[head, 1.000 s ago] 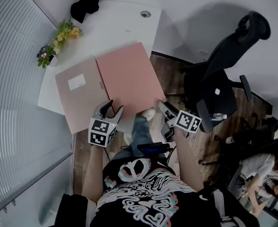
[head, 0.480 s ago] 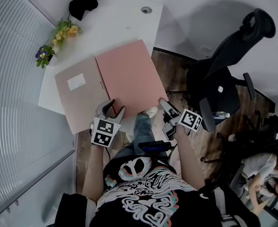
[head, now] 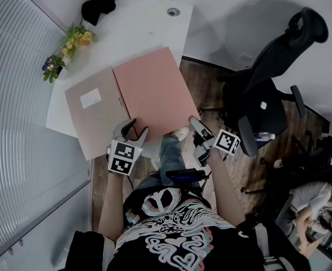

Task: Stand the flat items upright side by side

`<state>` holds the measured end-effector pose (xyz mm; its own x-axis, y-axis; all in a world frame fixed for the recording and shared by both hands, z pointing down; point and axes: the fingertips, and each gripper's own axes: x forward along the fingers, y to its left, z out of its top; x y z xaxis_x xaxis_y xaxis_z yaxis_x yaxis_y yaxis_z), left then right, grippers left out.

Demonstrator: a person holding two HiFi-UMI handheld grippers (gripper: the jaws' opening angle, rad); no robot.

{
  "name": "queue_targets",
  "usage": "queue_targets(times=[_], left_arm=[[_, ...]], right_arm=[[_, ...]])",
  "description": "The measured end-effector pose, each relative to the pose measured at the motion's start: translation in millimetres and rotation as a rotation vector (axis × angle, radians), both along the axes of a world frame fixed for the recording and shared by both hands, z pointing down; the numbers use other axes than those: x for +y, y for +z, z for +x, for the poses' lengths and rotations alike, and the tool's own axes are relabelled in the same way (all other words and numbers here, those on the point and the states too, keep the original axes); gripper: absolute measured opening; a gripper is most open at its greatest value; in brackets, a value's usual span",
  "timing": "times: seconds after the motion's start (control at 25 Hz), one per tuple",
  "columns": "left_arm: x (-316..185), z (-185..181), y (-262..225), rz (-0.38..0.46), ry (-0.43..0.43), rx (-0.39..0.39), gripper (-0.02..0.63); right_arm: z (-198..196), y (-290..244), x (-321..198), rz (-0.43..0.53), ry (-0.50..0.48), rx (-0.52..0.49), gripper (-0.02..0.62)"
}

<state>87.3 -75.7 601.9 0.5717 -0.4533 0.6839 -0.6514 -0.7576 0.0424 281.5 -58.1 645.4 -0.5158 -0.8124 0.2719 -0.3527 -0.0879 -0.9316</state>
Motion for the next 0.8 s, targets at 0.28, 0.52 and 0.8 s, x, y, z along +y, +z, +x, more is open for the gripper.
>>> queue_targets(times=[0.28, 0.52, 0.8], left_arm=[[0.2, 0.5, -0.3, -0.001, 0.001, 0.004, 0.192], [-0.5, -0.1, -1.7, -0.009, -0.013, 0.027, 0.192], [-1.7, -0.9, -3.8, -0.011, -0.018, 0.043, 0.192]], right_arm=[[2.6, -4.3, 1.7, -0.002, 0.022, 0.005, 0.29], [5.8, -12.9, 0.6, 0.012, 0.037, 0.029, 0.284], [8.9, -21.2, 1.5, 0.007, 0.044, 0.088, 0.282]])
